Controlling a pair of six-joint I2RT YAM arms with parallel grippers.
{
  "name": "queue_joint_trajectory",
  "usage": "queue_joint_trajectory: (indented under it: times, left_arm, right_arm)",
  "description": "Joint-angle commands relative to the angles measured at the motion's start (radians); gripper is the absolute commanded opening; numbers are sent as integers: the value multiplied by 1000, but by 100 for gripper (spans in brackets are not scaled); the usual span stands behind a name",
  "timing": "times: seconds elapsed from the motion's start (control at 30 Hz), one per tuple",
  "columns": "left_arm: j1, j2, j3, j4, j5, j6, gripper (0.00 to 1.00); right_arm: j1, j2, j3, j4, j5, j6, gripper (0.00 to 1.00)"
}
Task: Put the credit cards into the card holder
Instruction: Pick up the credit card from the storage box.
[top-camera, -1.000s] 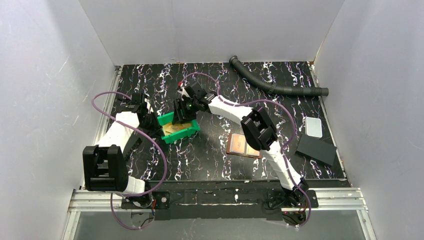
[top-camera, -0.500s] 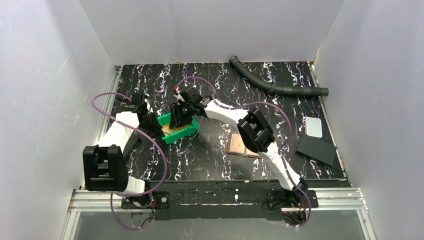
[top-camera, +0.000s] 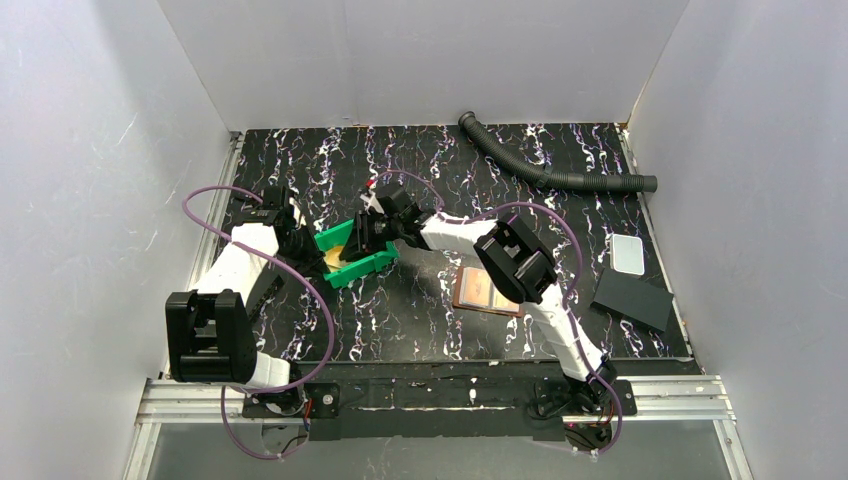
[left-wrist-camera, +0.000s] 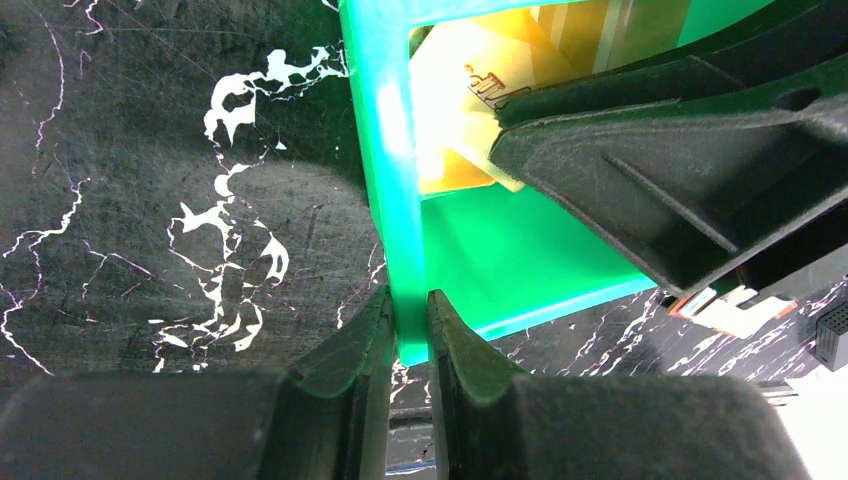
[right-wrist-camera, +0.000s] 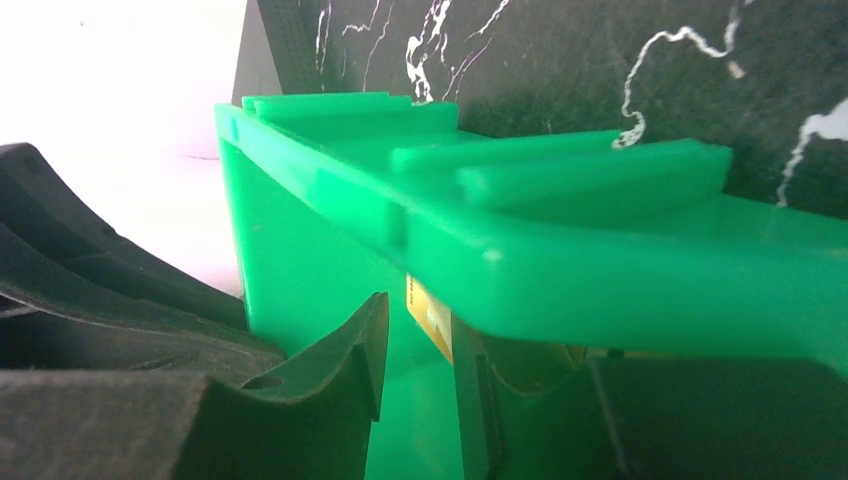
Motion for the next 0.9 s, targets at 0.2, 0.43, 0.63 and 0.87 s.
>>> queue_joint_trajectory:
  times: [0.2, 0.43, 0.63, 0.87]
  left_arm:
    - [-5, -22, -14, -25, 24, 18, 0]
    - [-6, -24, -16, -23, 4, 36, 0]
    - [-6, -27, -37, 29, -37, 43, 0]
    - [-6, -3, 28, -23, 14, 29, 28]
  right_arm:
    - [-9, -12, -19, 200, 9, 155, 27]
    - [-39, -41, 164, -325, 160, -214, 53]
    - [-39, -42, 232, -545, 219, -363, 63]
    - [-24, -57, 287, -600, 202, -387, 63]
